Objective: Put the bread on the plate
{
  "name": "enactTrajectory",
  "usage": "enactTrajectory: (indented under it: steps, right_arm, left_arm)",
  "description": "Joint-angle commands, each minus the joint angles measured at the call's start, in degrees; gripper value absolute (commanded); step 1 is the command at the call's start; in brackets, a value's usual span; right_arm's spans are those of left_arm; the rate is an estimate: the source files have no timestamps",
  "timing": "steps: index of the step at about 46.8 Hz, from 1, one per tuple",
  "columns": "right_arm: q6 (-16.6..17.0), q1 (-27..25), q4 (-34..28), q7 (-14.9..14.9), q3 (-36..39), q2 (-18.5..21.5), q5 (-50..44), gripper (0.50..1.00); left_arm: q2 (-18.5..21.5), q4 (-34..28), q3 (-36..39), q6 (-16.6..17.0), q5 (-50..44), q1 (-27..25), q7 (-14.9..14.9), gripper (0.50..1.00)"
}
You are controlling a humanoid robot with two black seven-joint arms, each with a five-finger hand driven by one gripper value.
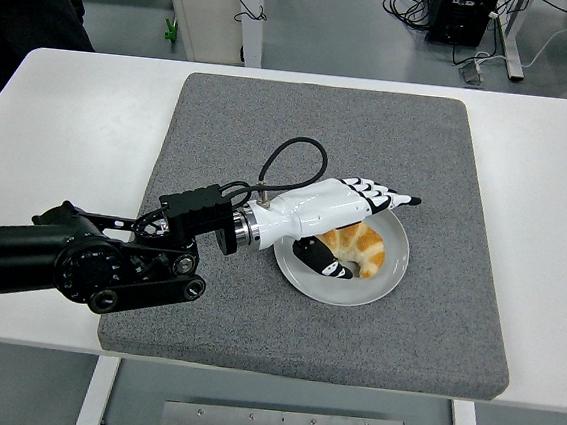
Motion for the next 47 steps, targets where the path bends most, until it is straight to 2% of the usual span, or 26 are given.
enactTrajectory:
  steps: [1, 12, 17, 26, 38, 47]
  right_arm:
    - [0.0, 0.0, 0.0, 0.0, 0.0, 0.0, 0.0, 1.000]
    - [0.0, -0.1, 0.0, 0.0, 0.0, 0.0, 0.0, 1.000]
    - [0.0, 0.0, 0.0, 0.0, 0.0, 0.0, 0.0, 1.000]
    - [0.0, 0.0, 0.0, 0.0, 0.0, 0.0, 0.0, 1.000]
    - [0.0, 0.0, 0.0, 0.0, 0.0, 0.0, 0.0, 1.000]
    - [0.0, -0.1, 0.0, 0.0, 0.0, 0.0, 0.0, 1.000]
  left_arm:
    - [0.7, -0.4, -1.3, -1.3, -2.5, -0.2, 0.0, 0.963]
    - [3.2, -1.1, -10.9, -8.1, -9.6, 0.0, -0.2, 0.963]
    - [4.3, -1.1, -15.0, -10.1, -14.2, 0.5, -0.2, 0.965]
    - [5.7, -1.0, -16.5, -10.2, -19.0, 1.2, -0.2, 0.968]
    - [5.7, 0.0, -19.9, -10.1, -26.3, 3.5, -0.2, 0.969]
    - [5.4, 3.1, -23.4, -9.5, -32.8, 5.3, -0.1, 0.969]
